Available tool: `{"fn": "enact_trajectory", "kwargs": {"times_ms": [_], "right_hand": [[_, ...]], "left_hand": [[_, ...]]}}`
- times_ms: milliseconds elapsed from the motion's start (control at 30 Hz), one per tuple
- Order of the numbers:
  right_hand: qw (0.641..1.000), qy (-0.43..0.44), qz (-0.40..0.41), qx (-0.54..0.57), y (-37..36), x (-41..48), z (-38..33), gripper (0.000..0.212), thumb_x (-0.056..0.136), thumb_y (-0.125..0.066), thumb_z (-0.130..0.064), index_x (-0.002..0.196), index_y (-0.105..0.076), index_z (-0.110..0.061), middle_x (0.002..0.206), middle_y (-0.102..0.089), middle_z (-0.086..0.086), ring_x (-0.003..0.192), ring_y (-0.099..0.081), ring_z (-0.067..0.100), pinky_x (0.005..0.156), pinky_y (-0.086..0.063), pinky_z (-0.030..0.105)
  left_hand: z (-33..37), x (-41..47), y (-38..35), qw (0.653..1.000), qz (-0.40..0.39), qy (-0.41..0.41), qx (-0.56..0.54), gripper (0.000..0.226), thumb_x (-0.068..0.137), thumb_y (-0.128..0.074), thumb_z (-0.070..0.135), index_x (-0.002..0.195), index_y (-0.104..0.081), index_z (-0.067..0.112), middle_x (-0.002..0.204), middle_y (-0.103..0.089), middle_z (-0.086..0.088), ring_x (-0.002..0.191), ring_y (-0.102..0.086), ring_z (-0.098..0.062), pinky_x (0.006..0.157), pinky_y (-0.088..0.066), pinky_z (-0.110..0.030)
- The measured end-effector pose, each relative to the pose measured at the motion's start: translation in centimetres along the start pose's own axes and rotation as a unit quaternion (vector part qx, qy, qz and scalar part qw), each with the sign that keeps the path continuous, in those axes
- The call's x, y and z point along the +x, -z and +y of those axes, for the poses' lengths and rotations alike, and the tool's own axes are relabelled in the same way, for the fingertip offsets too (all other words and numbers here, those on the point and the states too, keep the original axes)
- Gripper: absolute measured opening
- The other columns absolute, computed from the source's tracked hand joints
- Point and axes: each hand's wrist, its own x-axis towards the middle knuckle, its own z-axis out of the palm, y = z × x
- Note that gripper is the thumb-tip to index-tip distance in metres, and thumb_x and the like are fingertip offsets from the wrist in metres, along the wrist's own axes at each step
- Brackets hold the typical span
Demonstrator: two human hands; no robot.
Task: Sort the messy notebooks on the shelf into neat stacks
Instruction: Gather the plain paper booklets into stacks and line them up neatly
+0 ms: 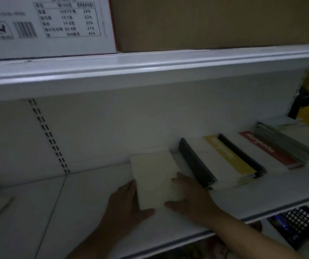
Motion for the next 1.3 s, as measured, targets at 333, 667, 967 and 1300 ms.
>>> {"fn": "enact_trajectory", "kwargs": {"times_ms": [333,667,967,1300], "right_hand": [[0.998,0.047,0.013,-0.042,-0.7,0.1,0.8,0.076,0.08,-0.065,-0.052,0.145,-0.032,-0.03,0.158,-0.008,-0.01,0.145,0.0,0.01,0.116,-0.006,0.024],[0.993,0.076,0.009,-0.09,-0.6,0.0,1.1,0.067,0.087,-0.055,-0.053,0.145,-0.03,-0.03,0.159,-0.006,-0.008,0.146,0.001,0.012,0.117,-0.007,0.029],[0.988,0.063,0.007,-0.143,-0.9,-0.2,0.8,0.068,0.088,-0.049,-0.056,0.146,-0.026,-0.03,0.158,-0.007,-0.008,0.146,0.0,0.015,0.117,-0.004,0.029],[0.857,0.172,0.019,-0.486,-1.0,-2.5,-4.5,0.079,0.096,-0.005,-0.054,0.094,-0.075,-0.017,0.12,-0.066,0.009,0.114,-0.061,0.026,0.114,-0.007,0.038]], "left_hand": [[1.1,-0.5,0.8,0.996,-0.065,0.051,-0.019,0.135,0.039,-0.007,0.102,0.148,-0.022,0.023,0.145,-0.04,0.003,0.132,-0.039,-0.017,0.108,-0.034,-0.032],[1.8,-1.2,1.1,0.992,-0.081,0.094,-0.025,0.138,0.041,-0.009,0.102,0.151,-0.019,0.019,0.15,-0.034,0.002,0.136,-0.034,-0.015,0.113,-0.027,-0.031],[3.4,-2.0,3.0,0.992,-0.064,0.072,-0.081,0.081,0.079,-0.066,0.054,0.145,-0.032,0.022,0.141,-0.04,0.007,0.133,-0.036,-0.013,0.09,-0.02,-0.008],[-4.1,-6.5,10.4,0.979,-0.189,0.064,0.049,0.068,0.095,-0.028,0.06,0.152,-0.008,0.029,0.16,0.002,0.009,0.147,0.0,-0.011,0.119,-0.004,-0.032]]}}
